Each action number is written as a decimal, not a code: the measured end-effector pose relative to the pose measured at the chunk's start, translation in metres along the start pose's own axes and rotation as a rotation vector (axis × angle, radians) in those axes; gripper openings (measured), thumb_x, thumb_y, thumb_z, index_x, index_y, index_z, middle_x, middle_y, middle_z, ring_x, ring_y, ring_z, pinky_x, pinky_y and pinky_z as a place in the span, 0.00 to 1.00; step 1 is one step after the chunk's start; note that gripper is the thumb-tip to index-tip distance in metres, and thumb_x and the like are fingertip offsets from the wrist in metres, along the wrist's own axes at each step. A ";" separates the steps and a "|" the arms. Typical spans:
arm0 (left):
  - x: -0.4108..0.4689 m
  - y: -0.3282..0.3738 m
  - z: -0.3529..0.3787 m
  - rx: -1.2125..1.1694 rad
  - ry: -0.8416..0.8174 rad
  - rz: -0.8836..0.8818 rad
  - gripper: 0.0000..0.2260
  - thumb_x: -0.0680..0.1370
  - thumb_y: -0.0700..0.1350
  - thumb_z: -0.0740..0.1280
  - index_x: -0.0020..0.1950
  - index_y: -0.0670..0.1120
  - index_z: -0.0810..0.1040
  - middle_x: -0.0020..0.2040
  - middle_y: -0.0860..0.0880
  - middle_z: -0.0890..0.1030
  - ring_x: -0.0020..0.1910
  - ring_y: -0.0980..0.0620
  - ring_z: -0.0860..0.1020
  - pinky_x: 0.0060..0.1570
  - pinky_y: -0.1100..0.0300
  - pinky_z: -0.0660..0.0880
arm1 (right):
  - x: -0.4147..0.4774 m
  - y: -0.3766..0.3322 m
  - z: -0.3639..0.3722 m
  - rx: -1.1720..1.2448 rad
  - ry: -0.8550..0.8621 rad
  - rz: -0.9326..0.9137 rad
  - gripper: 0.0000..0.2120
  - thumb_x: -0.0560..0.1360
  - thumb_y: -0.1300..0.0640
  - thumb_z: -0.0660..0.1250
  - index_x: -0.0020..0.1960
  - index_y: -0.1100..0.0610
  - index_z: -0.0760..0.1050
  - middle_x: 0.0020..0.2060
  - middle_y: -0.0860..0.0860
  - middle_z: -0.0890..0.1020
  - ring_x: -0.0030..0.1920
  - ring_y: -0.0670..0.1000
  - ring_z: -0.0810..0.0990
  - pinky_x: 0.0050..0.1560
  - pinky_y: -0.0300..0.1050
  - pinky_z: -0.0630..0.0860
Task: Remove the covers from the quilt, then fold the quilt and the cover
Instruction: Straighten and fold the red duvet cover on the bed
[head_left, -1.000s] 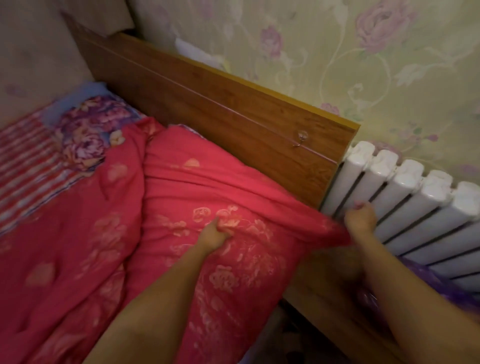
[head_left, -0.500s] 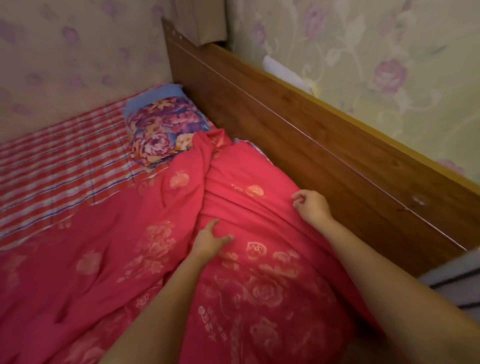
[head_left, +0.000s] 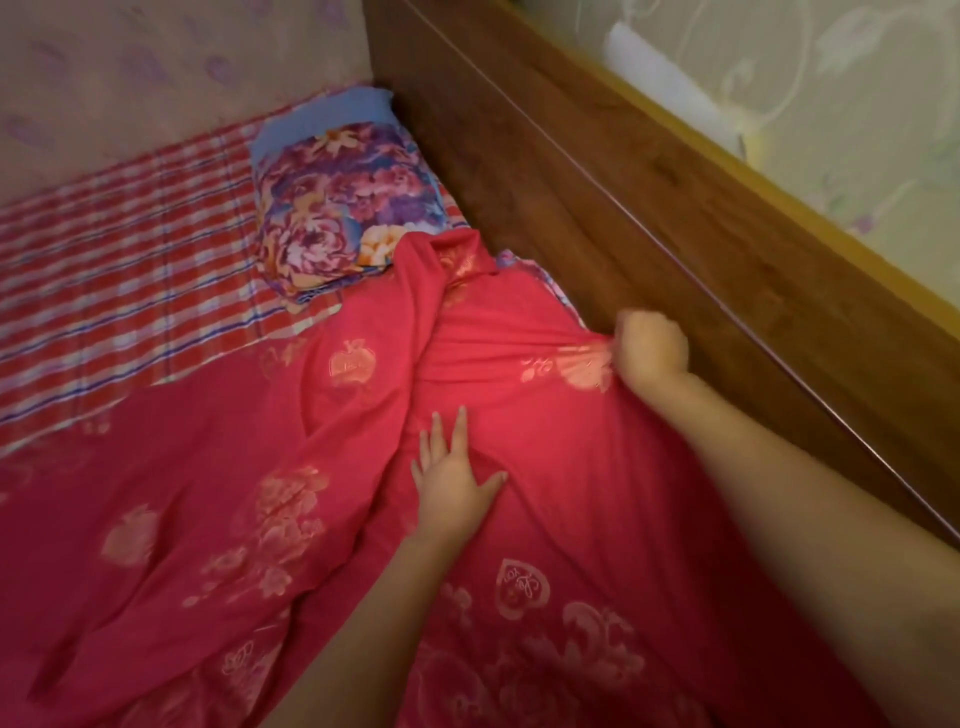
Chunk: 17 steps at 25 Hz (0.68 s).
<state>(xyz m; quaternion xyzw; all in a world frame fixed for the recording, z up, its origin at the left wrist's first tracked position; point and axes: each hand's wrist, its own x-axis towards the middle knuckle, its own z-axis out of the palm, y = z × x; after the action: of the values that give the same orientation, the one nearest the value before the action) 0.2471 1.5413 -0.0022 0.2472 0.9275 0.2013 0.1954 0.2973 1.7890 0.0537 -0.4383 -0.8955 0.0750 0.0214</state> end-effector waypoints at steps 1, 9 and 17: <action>0.007 0.015 0.000 0.018 0.030 0.018 0.44 0.72 0.56 0.70 0.78 0.55 0.44 0.78 0.46 0.41 0.77 0.43 0.44 0.73 0.43 0.48 | 0.012 0.004 -0.014 -0.029 0.048 -0.013 0.13 0.76 0.67 0.56 0.54 0.63 0.76 0.52 0.62 0.80 0.53 0.63 0.80 0.49 0.51 0.76; 0.071 0.076 0.034 0.246 -0.482 0.063 0.49 0.66 0.60 0.74 0.75 0.65 0.42 0.75 0.44 0.31 0.72 0.31 0.33 0.61 0.24 0.43 | 0.056 -0.028 -0.012 -0.112 -0.228 0.015 0.17 0.78 0.65 0.55 0.63 0.61 0.74 0.62 0.59 0.77 0.62 0.59 0.76 0.58 0.48 0.73; 0.092 0.063 0.018 0.149 -0.560 0.139 0.45 0.68 0.56 0.74 0.76 0.62 0.49 0.77 0.45 0.38 0.74 0.35 0.38 0.65 0.28 0.43 | 0.098 -0.105 0.029 0.217 -0.340 -0.031 0.24 0.70 0.49 0.73 0.61 0.61 0.75 0.56 0.57 0.81 0.59 0.56 0.78 0.57 0.47 0.74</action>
<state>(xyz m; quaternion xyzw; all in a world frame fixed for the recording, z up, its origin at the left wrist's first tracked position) 0.2054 1.6459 -0.0121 0.3696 0.8306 0.0694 0.4106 0.1525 1.7992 0.0389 -0.4007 -0.8794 0.2435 -0.0821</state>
